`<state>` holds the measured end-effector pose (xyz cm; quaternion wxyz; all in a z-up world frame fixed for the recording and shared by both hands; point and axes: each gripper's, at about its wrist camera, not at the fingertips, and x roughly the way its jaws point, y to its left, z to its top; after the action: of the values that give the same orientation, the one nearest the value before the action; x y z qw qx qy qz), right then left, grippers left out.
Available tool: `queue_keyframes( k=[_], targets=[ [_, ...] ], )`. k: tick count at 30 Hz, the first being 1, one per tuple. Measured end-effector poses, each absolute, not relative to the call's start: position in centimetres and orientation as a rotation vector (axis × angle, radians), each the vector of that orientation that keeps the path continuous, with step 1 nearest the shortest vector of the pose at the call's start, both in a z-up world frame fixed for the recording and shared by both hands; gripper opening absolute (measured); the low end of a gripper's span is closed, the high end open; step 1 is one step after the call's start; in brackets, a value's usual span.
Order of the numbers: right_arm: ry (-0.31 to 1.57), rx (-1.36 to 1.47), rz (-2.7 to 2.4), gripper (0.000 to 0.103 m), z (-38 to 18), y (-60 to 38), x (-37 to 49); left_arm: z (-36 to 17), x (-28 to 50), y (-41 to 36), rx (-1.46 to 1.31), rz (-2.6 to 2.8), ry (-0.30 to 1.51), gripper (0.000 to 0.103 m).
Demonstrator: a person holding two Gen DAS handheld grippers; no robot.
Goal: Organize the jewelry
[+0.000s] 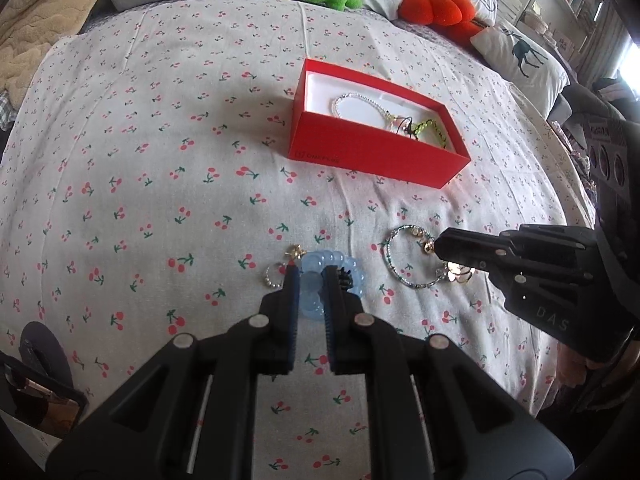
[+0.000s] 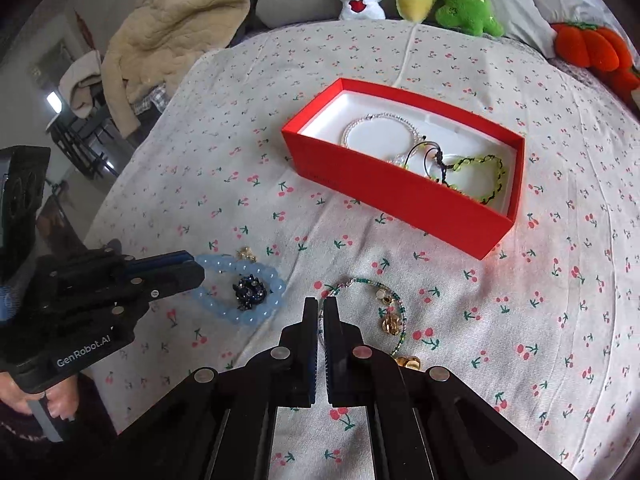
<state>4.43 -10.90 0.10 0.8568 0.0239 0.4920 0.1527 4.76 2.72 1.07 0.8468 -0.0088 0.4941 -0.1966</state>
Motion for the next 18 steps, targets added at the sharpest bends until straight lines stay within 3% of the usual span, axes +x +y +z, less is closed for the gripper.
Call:
queue_keyframes(
  k=[6, 8, 18],
  targets=[
    [0.999, 0.113, 0.327, 0.004, 2.4, -12.7, 3.9, 3.3, 4.8, 2.9, -0.068, -0.431, 1.0, 0.013],
    [1.024, 0.129, 0.323, 0.011, 2.1, -12.8, 4.0, 3.5, 5.0, 3.2, -0.086, -0.43, 1.001, 0.013],
    [1.098, 0.043, 0.315, 0.016, -0.1, -11.6, 5.3, 4.6, 5.0, 5.5, -0.207, -0.498, 0.987, 0.013]
  ],
)
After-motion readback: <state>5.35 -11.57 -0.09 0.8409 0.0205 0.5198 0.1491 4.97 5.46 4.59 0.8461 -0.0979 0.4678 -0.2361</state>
